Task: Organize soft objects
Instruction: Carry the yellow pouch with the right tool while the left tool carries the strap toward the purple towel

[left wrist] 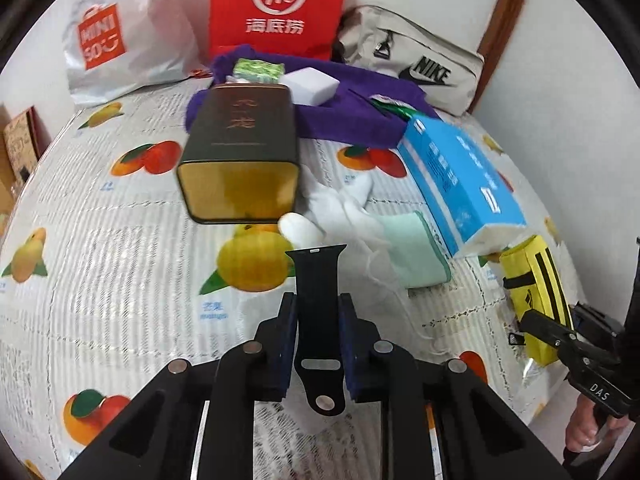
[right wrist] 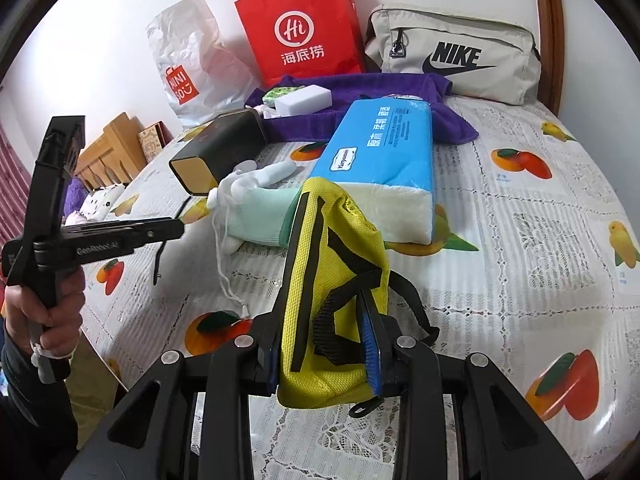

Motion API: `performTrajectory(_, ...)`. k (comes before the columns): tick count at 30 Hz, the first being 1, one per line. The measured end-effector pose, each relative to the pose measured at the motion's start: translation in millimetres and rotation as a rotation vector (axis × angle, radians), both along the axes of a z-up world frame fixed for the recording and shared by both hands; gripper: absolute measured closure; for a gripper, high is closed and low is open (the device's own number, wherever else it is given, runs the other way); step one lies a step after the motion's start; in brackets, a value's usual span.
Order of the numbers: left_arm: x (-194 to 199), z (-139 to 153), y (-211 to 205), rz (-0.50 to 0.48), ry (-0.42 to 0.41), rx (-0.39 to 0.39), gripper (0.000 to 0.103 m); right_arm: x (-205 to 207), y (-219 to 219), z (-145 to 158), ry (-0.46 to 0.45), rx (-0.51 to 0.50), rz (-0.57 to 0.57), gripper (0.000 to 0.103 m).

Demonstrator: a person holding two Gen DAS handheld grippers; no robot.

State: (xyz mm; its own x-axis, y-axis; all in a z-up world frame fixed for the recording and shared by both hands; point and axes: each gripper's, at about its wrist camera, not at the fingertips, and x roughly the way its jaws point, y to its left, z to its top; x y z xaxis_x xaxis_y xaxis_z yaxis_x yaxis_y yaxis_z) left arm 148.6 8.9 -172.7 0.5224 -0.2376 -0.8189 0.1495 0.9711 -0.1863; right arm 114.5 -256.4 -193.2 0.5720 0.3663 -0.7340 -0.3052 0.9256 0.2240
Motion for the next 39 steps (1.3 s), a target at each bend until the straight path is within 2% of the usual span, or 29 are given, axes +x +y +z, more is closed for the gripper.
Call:
performTrajectory(11, 3, 17, 39, 0.101, -0.004, -0.075, 0.084, -5, 1, 28, -0.034, 0.050, 0.041, 0.071)
performTrajectory(23, 24, 50, 42, 0.089, -0.044, -0.103, 0.084, 15, 4, 69, -0.093, 0.091, 0.067, 0.072)
performTrajectory(31, 55, 61, 42, 0.085, -0.044, -0.115, 0.084, 49, 7, 86, -0.112, 0.070, 0.073, 0.072)
performTrajectory(39, 92, 70, 42, 0.072, -0.051, -0.137, 0.084, 103, 5, 94, -0.104, 0.062, 0.047, 0.072)
